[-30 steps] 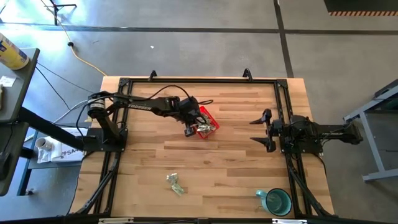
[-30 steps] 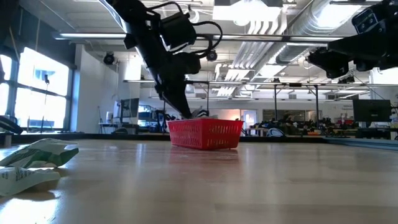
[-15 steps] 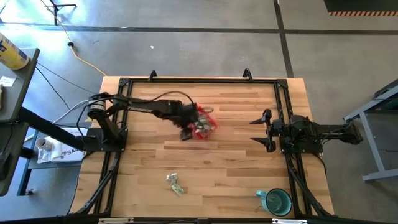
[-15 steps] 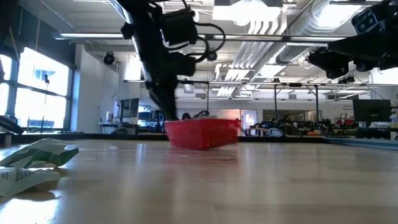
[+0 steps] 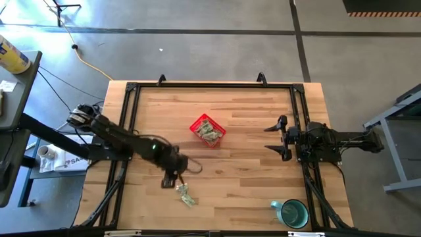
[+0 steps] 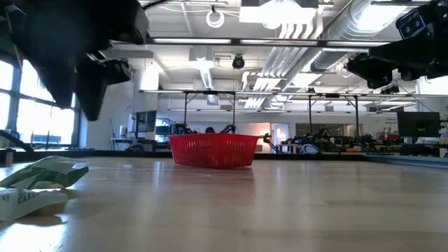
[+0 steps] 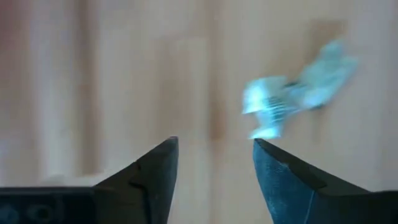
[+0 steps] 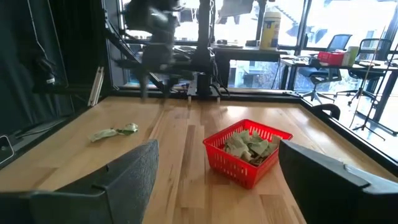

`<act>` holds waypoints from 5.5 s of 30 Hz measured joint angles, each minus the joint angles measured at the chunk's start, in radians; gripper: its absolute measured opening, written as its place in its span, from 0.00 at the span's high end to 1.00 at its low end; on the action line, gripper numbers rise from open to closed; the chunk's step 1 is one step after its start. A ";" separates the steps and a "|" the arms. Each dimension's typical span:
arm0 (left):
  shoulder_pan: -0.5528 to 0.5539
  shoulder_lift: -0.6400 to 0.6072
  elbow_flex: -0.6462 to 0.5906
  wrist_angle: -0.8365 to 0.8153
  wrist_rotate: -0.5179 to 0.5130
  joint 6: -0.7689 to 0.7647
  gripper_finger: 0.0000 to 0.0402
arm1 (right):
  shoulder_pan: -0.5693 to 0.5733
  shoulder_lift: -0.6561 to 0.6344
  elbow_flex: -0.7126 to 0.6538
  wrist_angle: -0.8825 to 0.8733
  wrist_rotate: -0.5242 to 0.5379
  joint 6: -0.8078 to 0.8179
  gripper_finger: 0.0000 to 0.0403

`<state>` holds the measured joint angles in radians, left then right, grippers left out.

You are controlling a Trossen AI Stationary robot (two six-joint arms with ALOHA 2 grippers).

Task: Pick and place Stevia / Truvia into bins
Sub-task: Put the stevia packet into the red basket, then put the truvia packet into the red basket

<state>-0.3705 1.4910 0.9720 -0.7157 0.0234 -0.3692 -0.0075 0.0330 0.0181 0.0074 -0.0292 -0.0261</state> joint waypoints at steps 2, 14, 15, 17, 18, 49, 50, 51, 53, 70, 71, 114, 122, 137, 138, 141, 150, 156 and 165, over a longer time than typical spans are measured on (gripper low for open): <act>-0.060 0.006 -0.018 0.102 0.000 -0.024 0.42 | 0.000 0.000 0.000 0.000 0.000 0.000 0.20; -0.200 0.178 -0.052 0.304 -0.107 -0.162 0.33 | 0.000 0.007 0.000 -0.002 -0.001 0.000 0.20; -0.199 0.187 -0.052 0.306 -0.113 -0.174 0.33 | 0.000 0.007 0.000 -0.002 -0.001 0.000 0.20; -0.191 0.209 -0.049 0.311 -0.127 -0.190 0.34 | 0.000 0.007 0.000 -0.002 -0.001 0.000 0.20; -0.192 0.220 -0.049 0.302 -0.128 -0.193 0.36 | 0.000 0.007 0.000 -0.002 -0.001 0.000 0.20; 0.130 0.050 -0.034 -0.002 -0.030 0.049 0.68 | 0.000 0.007 0.000 0.000 -0.001 0.000 0.20; 0.130 0.050 -0.034 -0.006 -0.062 0.055 0.69 | 0.000 0.006 0.000 -0.002 -0.001 0.000 0.20; 0.130 0.049 -0.034 -0.006 -0.094 0.062 0.69 | 0.000 0.005 0.000 -0.002 -0.001 0.000 0.20; 0.135 0.049 -0.033 -0.031 -0.162 0.085 0.69 | 0.000 0.007 0.000 -0.002 0.000 0.000 0.20; 0.273 0.093 -0.033 -0.032 0.111 -0.270 0.33 | 0.000 0.006 0.000 0.000 -0.001 0.000 0.20; 0.272 0.092 -0.033 -0.015 0.115 -0.288 0.33 | 0.000 0.006 0.000 0.002 -0.001 0.000 0.20; 0.494 0.147 0.315 -0.247 -0.032 0.054 0.19 | 0.000 0.013 -0.001 0.002 -0.001 0.000 0.20; 0.266 0.124 0.154 -0.282 0.054 -0.132 0.21 | 0.000 0.013 -0.001 0.000 -0.001 0.000 0.20; 0.147 0.134 -0.097 0.126 -0.050 -0.498 0.38 | 0.000 0.013 -0.001 0.000 -0.001 0.000 0.20; 0.147 0.139 -0.109 0.130 -0.056 -0.500 0.41 | 0.000 0.013 -0.001 0.000 -0.001 0.000 0.20; 0.147 0.137 -0.137 0.141 -0.064 -0.499 0.50 | 0.000 0.013 -0.001 0.000 -0.001 0.000 0.20; 0.193 0.131 -0.118 0.077 -0.118 -0.335 0.92 | 0.000 0.013 -0.001 0.002 0.000 0.000 0.20; 0.324 0.096 0.047 0.067 -0.138 -0.111 0.86 | 0.000 0.013 -0.001 0.003 -0.001 0.000 0.20; 0.519 0.111 0.184 0.286 -0.165 0.281 0.90 | 0.000 0.013 -0.001 0.003 -0.001 0.000 0.20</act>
<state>0.1488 1.6020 1.1557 -0.4295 -0.1419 -0.0883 -0.0074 0.0460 0.0174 0.0105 -0.0299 -0.0257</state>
